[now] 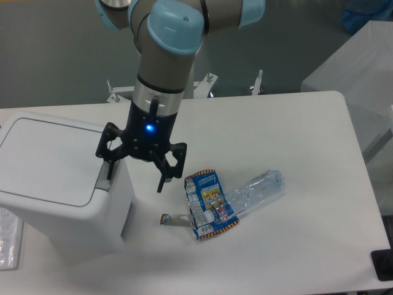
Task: Open the trash can
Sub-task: 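Press the gripper finger down on the lid's push button to pop it open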
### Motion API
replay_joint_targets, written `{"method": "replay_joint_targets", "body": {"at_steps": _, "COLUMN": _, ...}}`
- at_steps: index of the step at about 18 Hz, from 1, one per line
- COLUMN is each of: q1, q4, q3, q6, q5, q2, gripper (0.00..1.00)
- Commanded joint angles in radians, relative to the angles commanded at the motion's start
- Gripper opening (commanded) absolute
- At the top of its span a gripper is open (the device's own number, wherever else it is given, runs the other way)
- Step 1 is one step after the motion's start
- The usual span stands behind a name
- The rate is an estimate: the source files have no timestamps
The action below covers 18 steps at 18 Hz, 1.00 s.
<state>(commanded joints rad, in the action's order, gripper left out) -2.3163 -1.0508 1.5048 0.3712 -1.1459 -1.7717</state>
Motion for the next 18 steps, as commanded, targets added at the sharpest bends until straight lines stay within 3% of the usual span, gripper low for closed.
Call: {"method": "replay_joint_targets", "body": {"at_steps": 18, "q1": 0.0, "q4": 0.0, "q3": 0.011, "q6": 0.003, "q5": -0.002, "q2": -0.002, "gripper": 1.0}}
